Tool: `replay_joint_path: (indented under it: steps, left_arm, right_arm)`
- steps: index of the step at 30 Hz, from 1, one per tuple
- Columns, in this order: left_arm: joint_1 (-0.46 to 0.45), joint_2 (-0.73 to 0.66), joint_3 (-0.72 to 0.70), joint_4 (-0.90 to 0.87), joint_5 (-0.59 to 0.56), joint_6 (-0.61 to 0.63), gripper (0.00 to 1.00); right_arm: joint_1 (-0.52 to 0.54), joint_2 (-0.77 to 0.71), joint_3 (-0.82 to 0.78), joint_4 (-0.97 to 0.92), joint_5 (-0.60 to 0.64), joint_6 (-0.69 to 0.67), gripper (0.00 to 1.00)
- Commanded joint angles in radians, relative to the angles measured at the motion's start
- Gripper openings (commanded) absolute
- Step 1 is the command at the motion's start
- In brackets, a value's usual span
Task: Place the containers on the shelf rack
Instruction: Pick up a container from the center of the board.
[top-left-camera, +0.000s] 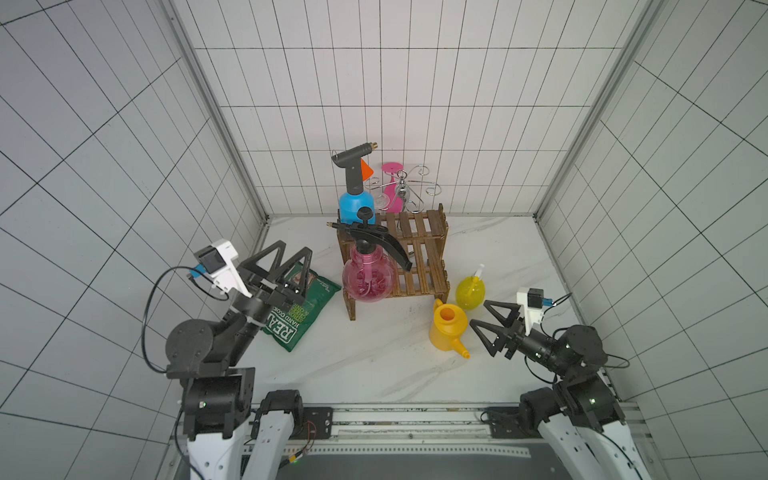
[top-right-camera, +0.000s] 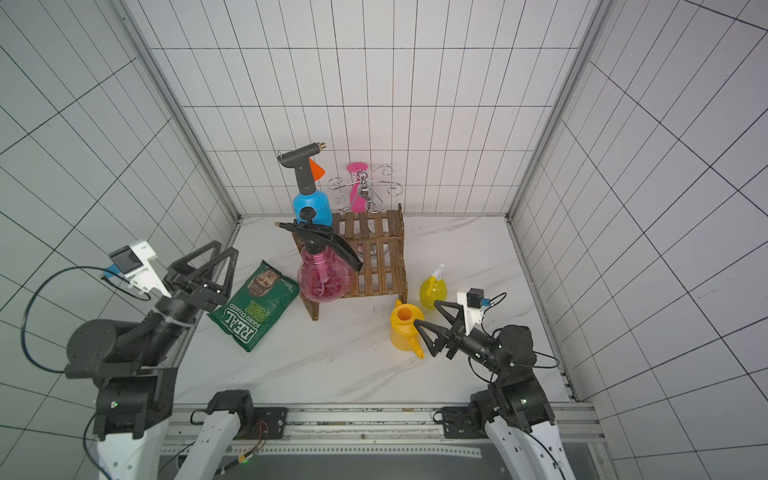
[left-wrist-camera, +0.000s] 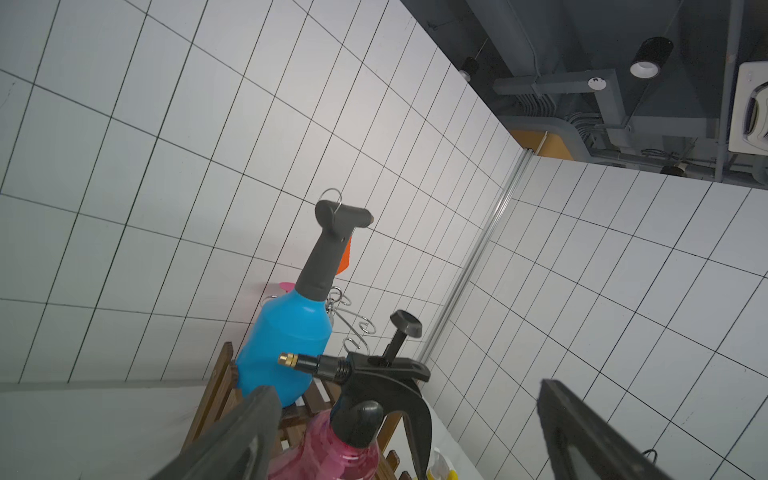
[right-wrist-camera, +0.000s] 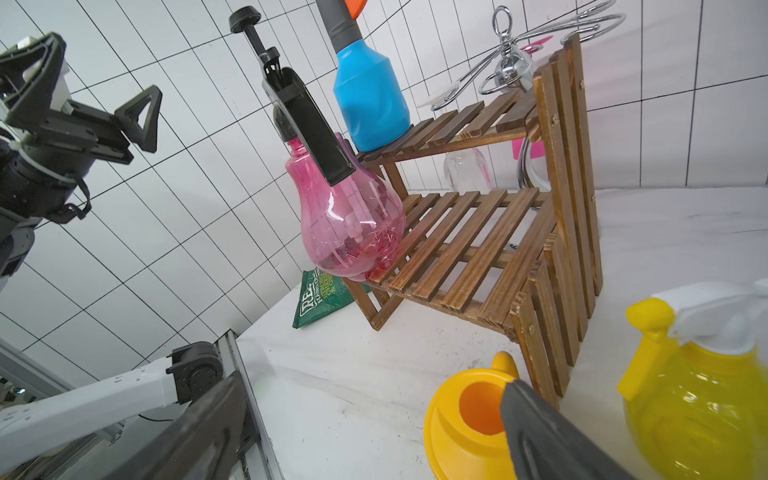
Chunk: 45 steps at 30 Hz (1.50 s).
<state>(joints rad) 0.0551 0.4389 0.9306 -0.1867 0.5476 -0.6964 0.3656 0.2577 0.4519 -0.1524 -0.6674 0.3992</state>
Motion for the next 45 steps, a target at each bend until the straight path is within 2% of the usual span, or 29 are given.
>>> replay_joint_path:
  steps: [1, 7, 10, 14, 19, 22, 25, 30, 34, 37, 39, 42, 45]
  left_arm:
    - [-0.002, -0.08, -0.121, 0.02, 0.05, -0.119, 0.98]
    - [-0.054, -0.224, -0.375, 0.085, 0.111, -0.247, 0.98]
    - [-0.145, -0.275, -0.515, 0.145, 0.09, -0.268, 0.98]
    - [-0.369, -0.268, -0.634, 0.192, -0.014, -0.224, 0.97]
    - [-0.684, -0.167, -0.689, 0.128, -0.23, -0.035, 0.95]
    - [-0.789, -0.134, -0.69, 0.029, -0.365, 0.07, 0.95]
    - [-0.813, -0.136, -0.697, -0.018, -0.434, 0.107, 0.95]
    - [-0.811, -0.152, -0.704, -0.022, -0.464, 0.123, 0.95]
    - [-0.812, -0.145, -0.701, -0.031, -0.484, 0.131, 0.95]
    - [-0.811, -0.139, -0.702, -0.037, -0.5, 0.136, 0.95]
    - [-0.811, -0.135, -0.701, -0.043, -0.51, 0.14, 0.95]
    - [-0.811, -0.128, -0.699, -0.053, -0.525, 0.142, 0.95]
    - [-0.811, -0.123, -0.697, -0.059, -0.534, 0.144, 0.95]
  right_arm:
    - [-0.01, -0.02, 0.021, -0.046, 0.056, -0.023, 0.99]
    - [-0.01, -0.04, 0.007, -0.068, 0.117, -0.019, 0.99]
    - [-0.01, -0.041, 0.007, -0.089, 0.152, -0.018, 0.99]
    - [-0.011, -0.04, 0.01, -0.12, 0.232, -0.021, 0.99]
    - [-0.01, 0.009, 0.038, -0.202, 0.355, -0.021, 0.99]
    - [-0.01, 0.072, 0.066, -0.247, 0.419, -0.021, 0.99]
    - [-0.009, 0.135, 0.106, -0.291, 0.501, -0.034, 0.9]
    - [-0.004, 0.277, 0.17, -0.309, 0.655, 0.004, 0.81]
    - [0.045, 0.394, 0.211, -0.292, 0.756, 0.041, 0.78]
    - [0.123, 0.473, 0.244, -0.275, 0.829, 0.047, 0.78]
    - [0.177, 0.502, 0.254, -0.24, 0.755, 0.002, 0.78]
    - [0.225, 0.509, 0.233, -0.188, 0.544, -0.084, 0.78]
    - [0.258, 0.472, 0.178, -0.172, 0.472, -0.107, 0.79]
